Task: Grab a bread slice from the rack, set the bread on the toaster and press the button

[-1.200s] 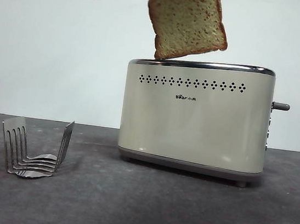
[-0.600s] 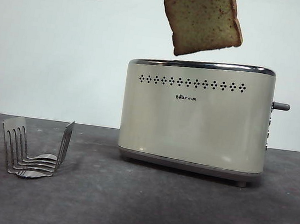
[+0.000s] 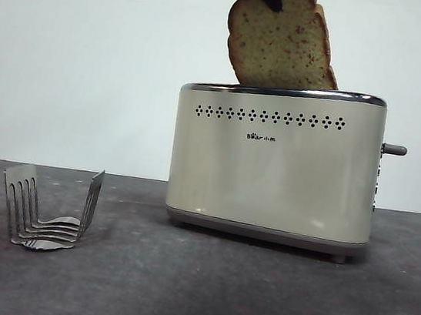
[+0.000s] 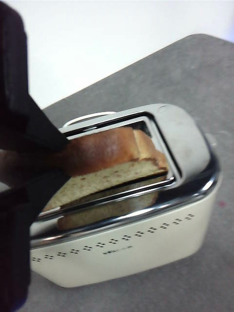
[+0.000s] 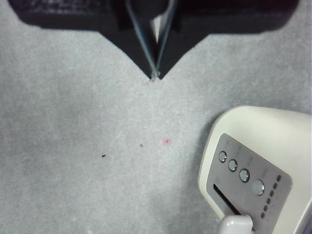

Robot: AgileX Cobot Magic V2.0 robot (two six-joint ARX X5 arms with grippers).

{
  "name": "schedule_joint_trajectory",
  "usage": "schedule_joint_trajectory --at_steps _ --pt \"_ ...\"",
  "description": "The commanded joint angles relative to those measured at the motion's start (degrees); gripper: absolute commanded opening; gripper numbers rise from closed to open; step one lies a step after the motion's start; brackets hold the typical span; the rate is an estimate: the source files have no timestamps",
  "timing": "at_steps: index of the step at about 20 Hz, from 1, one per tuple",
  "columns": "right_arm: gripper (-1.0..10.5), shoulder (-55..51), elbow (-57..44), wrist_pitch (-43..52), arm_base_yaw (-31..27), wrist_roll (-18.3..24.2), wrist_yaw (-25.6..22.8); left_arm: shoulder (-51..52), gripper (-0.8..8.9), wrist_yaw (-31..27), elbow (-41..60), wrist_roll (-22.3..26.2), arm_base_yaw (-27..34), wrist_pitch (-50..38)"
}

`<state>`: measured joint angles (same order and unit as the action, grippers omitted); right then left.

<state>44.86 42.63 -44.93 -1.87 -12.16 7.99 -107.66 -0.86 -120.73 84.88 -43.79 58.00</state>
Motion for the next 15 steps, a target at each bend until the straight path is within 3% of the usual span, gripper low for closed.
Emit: schedule_joint_trajectory --at_steps 1,5,10,15 --pt "0.0 0.00 0.31 0.28 0.02 0.46 0.11 -2.14 -0.10 -4.35 0.55 0.55 0.55 -0.28" --pt "0.0 0.00 0.31 0.37 0.02 0.48 0.11 -2.16 -0.10 -10.01 0.55 4.33 1.25 -0.72" --pt "0.0 0.00 0.31 0.98 0.02 0.50 0.09 -2.47 -0.10 -3.48 0.55 4.22 1.60 -1.44" --pt "0.0 0.00 0.31 1.40 0.02 0.50 0.11 -5.07 -0.10 -3.23 0.55 1.73 0.74 -4.46"
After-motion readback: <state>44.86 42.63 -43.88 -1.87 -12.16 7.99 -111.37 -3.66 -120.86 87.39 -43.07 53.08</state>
